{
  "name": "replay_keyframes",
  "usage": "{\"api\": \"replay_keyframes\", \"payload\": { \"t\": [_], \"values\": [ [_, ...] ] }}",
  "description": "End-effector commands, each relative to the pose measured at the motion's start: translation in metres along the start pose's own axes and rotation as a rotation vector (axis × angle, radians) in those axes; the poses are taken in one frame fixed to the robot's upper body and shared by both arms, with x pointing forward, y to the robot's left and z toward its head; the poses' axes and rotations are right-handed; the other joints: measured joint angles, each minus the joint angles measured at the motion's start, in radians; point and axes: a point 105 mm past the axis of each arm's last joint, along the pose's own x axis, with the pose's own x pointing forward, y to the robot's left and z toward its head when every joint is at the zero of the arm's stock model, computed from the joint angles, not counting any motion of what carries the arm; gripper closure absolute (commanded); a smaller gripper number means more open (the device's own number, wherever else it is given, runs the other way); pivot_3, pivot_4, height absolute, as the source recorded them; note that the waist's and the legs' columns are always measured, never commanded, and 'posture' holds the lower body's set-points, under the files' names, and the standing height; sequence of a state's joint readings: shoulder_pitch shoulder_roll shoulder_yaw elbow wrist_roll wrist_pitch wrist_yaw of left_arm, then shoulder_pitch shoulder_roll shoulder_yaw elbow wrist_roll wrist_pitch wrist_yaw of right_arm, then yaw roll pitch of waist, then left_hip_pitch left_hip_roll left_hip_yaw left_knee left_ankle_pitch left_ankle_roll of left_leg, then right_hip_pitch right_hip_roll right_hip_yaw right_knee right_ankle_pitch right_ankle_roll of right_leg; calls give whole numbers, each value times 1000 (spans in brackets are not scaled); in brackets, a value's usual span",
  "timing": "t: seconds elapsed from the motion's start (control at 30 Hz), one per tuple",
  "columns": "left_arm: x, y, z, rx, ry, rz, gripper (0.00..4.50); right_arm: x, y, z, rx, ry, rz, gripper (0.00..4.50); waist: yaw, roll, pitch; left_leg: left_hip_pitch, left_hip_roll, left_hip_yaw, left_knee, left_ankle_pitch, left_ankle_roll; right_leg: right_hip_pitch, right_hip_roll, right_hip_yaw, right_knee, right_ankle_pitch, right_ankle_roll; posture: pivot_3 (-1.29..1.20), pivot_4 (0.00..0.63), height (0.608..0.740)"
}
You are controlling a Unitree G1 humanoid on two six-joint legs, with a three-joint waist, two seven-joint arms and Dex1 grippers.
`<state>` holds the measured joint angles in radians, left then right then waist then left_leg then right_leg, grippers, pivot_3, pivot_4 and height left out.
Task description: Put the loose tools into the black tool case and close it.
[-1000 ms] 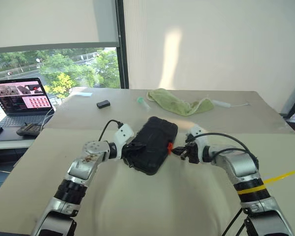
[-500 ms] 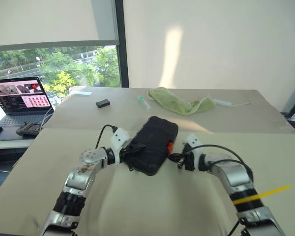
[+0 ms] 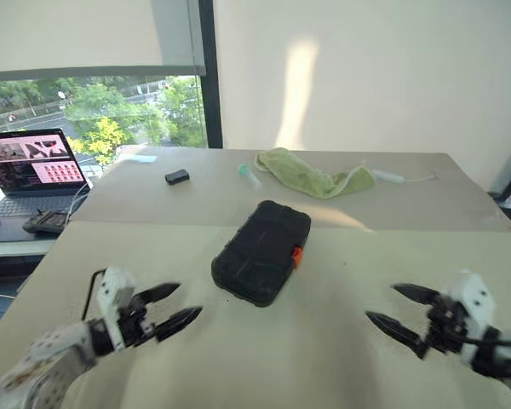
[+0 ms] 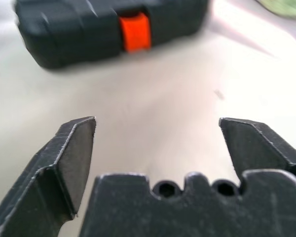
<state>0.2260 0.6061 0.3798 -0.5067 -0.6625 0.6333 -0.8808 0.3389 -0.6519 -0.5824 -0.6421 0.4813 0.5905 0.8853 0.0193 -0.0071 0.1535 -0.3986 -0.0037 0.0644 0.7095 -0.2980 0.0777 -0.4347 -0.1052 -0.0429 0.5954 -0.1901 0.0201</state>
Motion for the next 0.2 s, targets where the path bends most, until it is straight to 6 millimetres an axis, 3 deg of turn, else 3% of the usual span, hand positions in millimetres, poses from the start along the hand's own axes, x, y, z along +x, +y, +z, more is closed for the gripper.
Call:
{"api": "replay_keyframes", "payload": {
  "t": [0.03,0.2],
  "values": [
    [-7,-10,5,89,12,-5,0,-13,11,16,-72,-47,17,19,0,0,0,1,0,0,0,0,0,0,-1,1,0,0,0,0,150,740],
    [-9,-6,5,59,-2,11,0,-15,12,13,-113,-40,-3,19,-1,-1,0,7,2,0,0,-2,-10,1,1,1,2,-2,4,0,150,740]
  ]
}}
